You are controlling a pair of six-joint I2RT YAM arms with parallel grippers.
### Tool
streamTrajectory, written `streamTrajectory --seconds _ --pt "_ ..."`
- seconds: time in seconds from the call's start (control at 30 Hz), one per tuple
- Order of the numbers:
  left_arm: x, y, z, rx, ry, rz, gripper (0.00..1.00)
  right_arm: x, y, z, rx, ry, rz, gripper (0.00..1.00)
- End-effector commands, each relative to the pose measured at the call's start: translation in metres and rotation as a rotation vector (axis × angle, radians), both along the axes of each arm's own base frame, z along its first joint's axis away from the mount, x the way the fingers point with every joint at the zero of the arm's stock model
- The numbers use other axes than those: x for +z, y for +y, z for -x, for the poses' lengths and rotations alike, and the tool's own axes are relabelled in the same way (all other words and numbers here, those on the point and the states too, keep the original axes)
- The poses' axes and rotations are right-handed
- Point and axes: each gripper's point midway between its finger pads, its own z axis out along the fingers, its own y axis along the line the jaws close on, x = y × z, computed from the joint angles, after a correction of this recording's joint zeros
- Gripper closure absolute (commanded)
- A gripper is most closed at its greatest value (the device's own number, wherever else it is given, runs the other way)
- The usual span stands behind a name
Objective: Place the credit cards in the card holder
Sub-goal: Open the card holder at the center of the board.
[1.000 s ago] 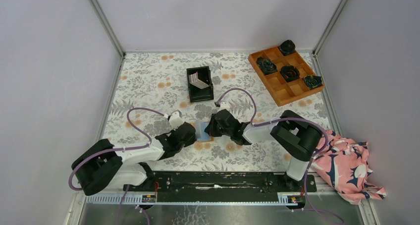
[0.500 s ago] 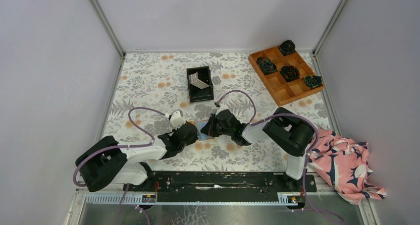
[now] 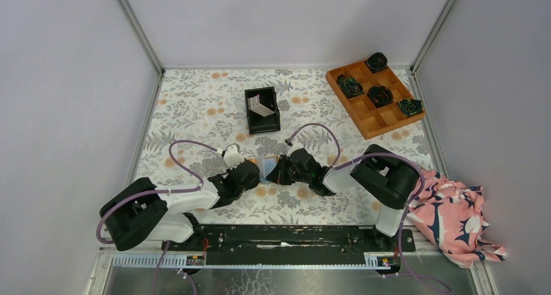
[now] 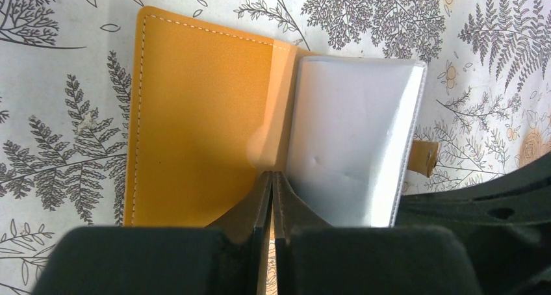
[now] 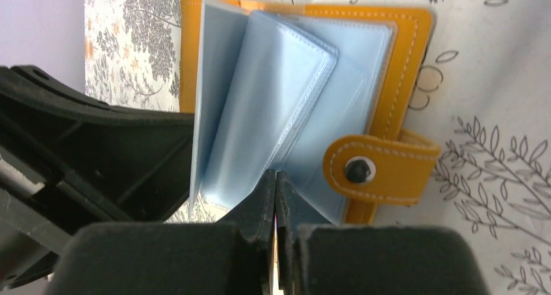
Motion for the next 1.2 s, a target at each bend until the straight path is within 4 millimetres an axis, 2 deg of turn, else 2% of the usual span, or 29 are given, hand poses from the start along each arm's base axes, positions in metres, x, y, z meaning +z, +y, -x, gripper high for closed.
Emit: streamTrajectory --seconds 0.0,0.27,0.5,0.67,0.97,1.17 --pt "-0.049 0.043 0.04 -0.019 0.175 -0.196 0.93 0.003 -0.005 0.015 0.023 0.012 0.018 1.0" --pt "-0.05 0.043 0.04 -0.02 0.174 -0.195 0.93 -0.003 0.0 0.025 0.038 0.041 -0.015 1.0" --pt "-0.051 0.044 0.042 -0.022 0.176 -0.193 0.93 -0.004 0.006 0.024 0.043 0.039 -0.028 1.0" --pt "-0.05 0.043 0.042 -0.022 0.173 -0.188 0.93 -0.01 0.0 0.031 0.035 0.045 -0.021 1.0" --pt "-0.05 0.043 0.042 -0.025 0.174 -0.185 0.94 -0.011 -0.002 0.027 0.018 0.025 0.002 1.0" --pt "-0.051 0.043 0.043 -0.027 0.177 -0.188 0.94 0.002 0.0 0.009 -0.012 -0.041 0.005 1.0"
